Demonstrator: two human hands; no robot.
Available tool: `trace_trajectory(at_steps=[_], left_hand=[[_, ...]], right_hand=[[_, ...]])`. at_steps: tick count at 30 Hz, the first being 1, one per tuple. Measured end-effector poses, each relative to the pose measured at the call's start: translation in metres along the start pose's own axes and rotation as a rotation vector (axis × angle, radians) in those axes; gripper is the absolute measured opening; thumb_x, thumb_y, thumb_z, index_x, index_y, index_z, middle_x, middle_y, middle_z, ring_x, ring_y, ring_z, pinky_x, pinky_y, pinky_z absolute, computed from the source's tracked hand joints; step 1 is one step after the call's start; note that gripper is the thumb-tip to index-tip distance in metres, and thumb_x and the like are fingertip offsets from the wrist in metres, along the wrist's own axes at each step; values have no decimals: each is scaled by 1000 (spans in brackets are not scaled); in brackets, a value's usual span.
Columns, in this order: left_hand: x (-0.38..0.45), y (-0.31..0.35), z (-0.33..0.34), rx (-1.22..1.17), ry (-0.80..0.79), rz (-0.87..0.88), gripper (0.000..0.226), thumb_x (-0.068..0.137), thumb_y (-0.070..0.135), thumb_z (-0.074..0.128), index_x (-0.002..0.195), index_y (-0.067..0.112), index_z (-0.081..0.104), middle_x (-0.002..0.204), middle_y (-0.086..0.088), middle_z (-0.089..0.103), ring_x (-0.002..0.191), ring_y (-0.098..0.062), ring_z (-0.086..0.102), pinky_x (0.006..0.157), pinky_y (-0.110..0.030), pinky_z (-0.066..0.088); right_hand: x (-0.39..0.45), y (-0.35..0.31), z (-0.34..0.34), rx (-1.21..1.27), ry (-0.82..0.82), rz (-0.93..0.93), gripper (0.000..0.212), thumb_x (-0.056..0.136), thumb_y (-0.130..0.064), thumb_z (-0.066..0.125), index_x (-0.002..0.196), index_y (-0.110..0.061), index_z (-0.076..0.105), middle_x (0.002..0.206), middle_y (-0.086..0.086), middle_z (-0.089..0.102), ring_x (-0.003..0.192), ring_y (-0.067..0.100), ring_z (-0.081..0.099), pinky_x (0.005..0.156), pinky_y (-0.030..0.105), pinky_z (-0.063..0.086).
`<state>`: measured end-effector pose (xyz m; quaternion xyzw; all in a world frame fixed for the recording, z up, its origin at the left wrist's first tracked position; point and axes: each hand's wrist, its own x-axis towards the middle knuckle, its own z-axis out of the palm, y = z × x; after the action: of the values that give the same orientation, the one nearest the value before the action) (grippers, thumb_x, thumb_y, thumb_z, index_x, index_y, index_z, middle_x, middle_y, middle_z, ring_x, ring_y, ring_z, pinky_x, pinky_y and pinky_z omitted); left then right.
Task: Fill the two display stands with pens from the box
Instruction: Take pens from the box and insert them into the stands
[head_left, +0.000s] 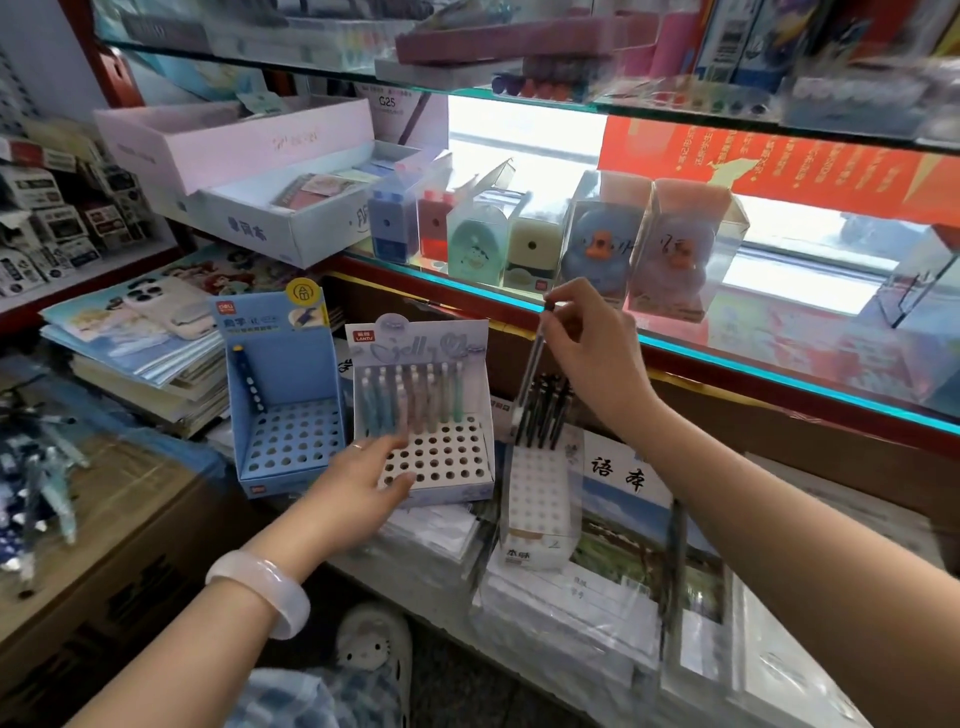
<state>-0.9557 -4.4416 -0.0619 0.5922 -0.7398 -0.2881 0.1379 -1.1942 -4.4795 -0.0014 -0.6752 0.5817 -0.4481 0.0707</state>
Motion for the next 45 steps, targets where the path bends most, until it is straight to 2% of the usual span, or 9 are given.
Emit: trace_trajectory(at_steps=[8,11,17,26,30,33,35,39,45], left_hand=[[-3,-18,-5,284,-5,-80,53,94,40,45,142,26,30,146,0,31,134,-19,29,110,-37,27],[-6,-21,-3,278,-23,-98,52,94,40,45,142,26,30,148,0,30,136,-18,26,111,-35,27],[-8,-27,0,248,-44,-117,50,94,42,44,140,28,33,144,2,34,132,-17,32,109,-38,31],[-11,-26,-5,201,-35,-116,50,94,40,45,140,28,33,145,2,34,132,-18,32,108,-35,31],[-18,-26,-21,192,21,-124,49,93,40,46,140,29,34,145,1,34,131,-18,34,107,-34,32],[-21,-26,-36,200,52,-132,49,93,41,46,139,28,36,145,0,34,133,-19,32,108,-37,31],[-29,-31,-49,202,84,-136,48,93,41,46,138,27,37,144,-1,36,133,-20,33,108,-39,31],[-51,-49,-79,167,152,-190,45,94,39,46,137,26,39,143,0,36,130,-21,36,107,-38,32],[-106,-107,-131,105,214,-335,45,95,38,44,138,23,38,143,-2,35,124,-22,43,98,-31,36]], right_hand=[[-28,37,24,-200,-68,1,16,95,-18,53,107,-7,55,91,7,67,77,18,63,70,35,54],[-33,41,31,-210,-88,11,19,96,-19,51,111,-7,54,98,7,67,84,20,64,70,29,51],[-37,51,44,-307,-194,25,12,98,-21,47,104,-11,51,90,7,66,77,24,62,68,42,52],[-45,53,49,-453,-316,96,27,100,-23,41,125,-17,49,89,6,66,76,24,62,64,36,49],[-29,28,40,-413,-215,71,27,98,-21,45,124,-17,49,86,4,65,73,20,63,66,37,55],[-11,-4,42,-289,-173,-23,26,96,-20,50,122,-16,52,95,1,67,79,15,64,69,28,54],[-2,-34,56,-204,-239,-79,28,95,-21,52,124,-17,52,102,0,66,81,10,61,70,23,52],[6,-90,102,-110,-427,-130,36,94,-21,54,129,-23,48,115,1,61,99,14,60,85,36,54],[-4,-167,178,-139,-704,-311,35,95,-25,51,128,-14,48,107,5,63,95,23,60,80,42,52]])
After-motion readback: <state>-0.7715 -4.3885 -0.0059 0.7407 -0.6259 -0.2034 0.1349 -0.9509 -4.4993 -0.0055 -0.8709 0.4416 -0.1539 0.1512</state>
